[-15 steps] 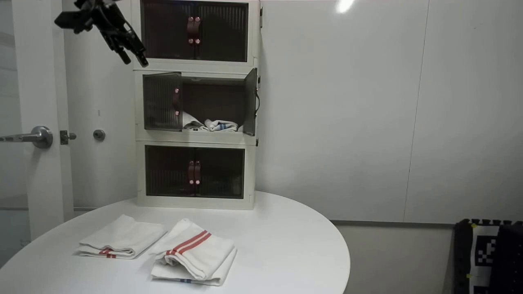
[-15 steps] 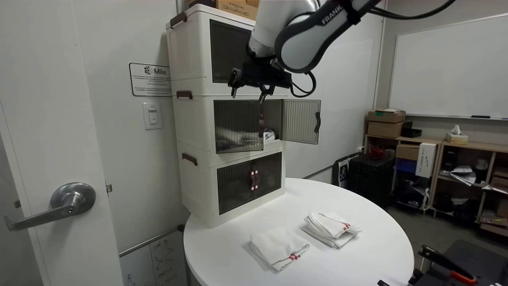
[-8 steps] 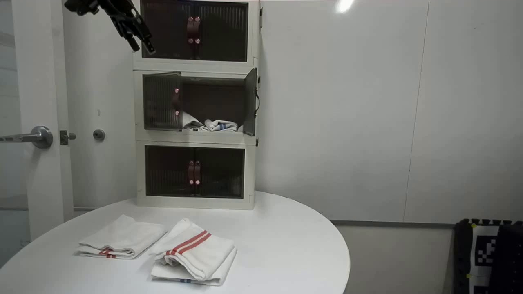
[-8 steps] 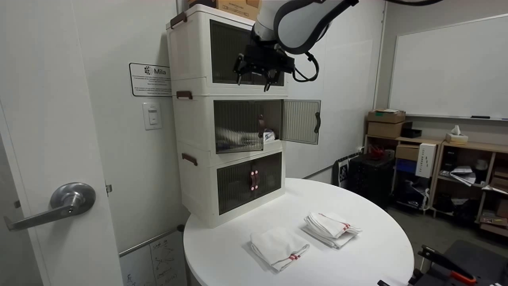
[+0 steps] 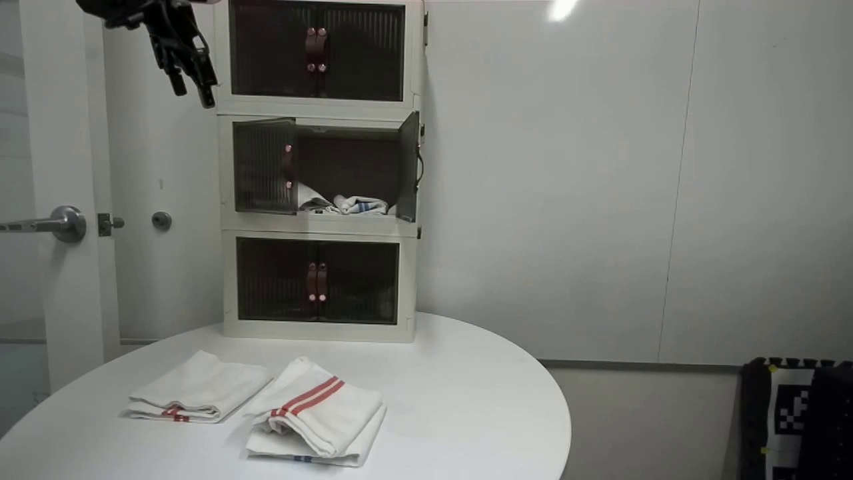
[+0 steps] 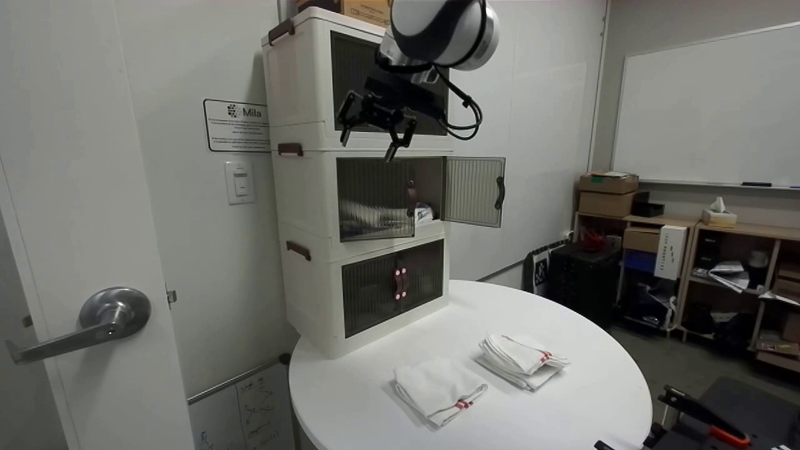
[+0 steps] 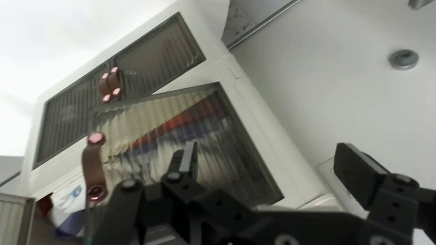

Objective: Open the middle drawer

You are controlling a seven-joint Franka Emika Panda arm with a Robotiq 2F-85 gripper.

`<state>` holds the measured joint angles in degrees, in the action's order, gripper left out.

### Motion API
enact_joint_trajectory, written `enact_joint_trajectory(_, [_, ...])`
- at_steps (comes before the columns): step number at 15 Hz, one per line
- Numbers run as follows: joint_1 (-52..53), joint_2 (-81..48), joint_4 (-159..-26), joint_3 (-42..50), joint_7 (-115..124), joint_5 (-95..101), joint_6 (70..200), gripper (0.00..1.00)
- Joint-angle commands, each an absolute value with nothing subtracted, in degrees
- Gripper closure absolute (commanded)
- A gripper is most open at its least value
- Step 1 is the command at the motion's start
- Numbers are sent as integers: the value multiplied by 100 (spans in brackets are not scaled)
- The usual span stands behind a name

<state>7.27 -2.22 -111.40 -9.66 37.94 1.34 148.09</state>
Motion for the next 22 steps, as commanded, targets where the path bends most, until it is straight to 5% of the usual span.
enact_joint_trajectory(1, [763, -706, -9936, -1020, 2253, -1390, 13748, 0])
enact_joint_trajectory(3, [655, -903, -9335, -995, 1516, -2122, 12959, 0])
enact_joint_trajectory(4, [790, -921, -9230, -704, 2965, -523, 12745, 0])
enact_joint_trajectory(13, [1091, -1895, -7329, -121, 4093, 2123, 10109, 0])
enact_joint_trajectory(22, [885, -1788, -7599, -258, 4147, 1373, 10240, 0])
